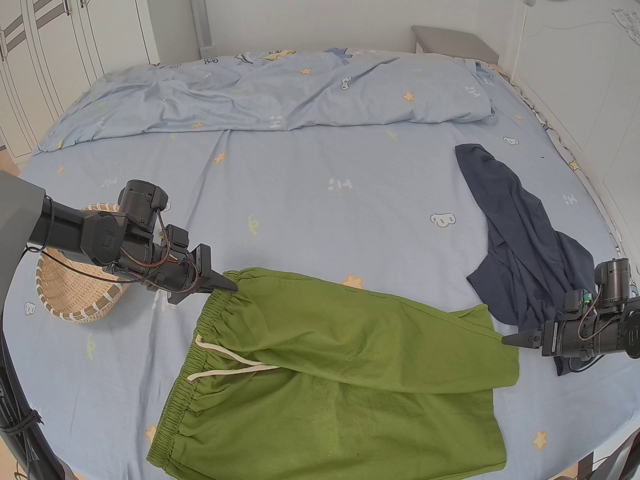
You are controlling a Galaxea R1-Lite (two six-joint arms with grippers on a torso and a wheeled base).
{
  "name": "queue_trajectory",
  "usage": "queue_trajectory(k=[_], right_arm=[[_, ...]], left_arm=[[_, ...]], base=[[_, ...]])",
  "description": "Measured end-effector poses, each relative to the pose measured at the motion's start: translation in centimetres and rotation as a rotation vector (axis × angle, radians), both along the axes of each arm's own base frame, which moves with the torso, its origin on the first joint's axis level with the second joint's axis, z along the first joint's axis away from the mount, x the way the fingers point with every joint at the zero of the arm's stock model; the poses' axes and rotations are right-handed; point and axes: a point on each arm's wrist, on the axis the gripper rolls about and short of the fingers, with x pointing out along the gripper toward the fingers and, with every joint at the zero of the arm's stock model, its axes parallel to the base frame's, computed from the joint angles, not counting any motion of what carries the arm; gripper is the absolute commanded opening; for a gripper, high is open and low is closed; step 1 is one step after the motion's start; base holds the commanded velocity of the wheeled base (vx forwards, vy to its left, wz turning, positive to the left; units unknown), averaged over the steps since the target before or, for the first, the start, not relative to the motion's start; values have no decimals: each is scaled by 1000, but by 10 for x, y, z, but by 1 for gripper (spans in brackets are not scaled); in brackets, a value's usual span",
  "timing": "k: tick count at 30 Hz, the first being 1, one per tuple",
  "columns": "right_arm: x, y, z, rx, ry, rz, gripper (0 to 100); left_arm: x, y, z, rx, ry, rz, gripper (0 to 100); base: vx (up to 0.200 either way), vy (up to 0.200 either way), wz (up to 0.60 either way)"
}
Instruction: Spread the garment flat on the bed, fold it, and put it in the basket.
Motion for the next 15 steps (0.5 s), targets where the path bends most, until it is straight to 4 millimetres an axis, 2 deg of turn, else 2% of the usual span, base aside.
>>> queue_trajectory(k=[6, 15], right_arm=[[4, 1, -10, 5, 42, 11, 100], [5, 14, -19, 1, 79, 62, 100]], left_arm=[[0, 0, -1, 5, 2, 2, 0], [0, 0, -1, 7, 2, 4, 0]], base=[[0, 0, 0], [0, 0, 0]])
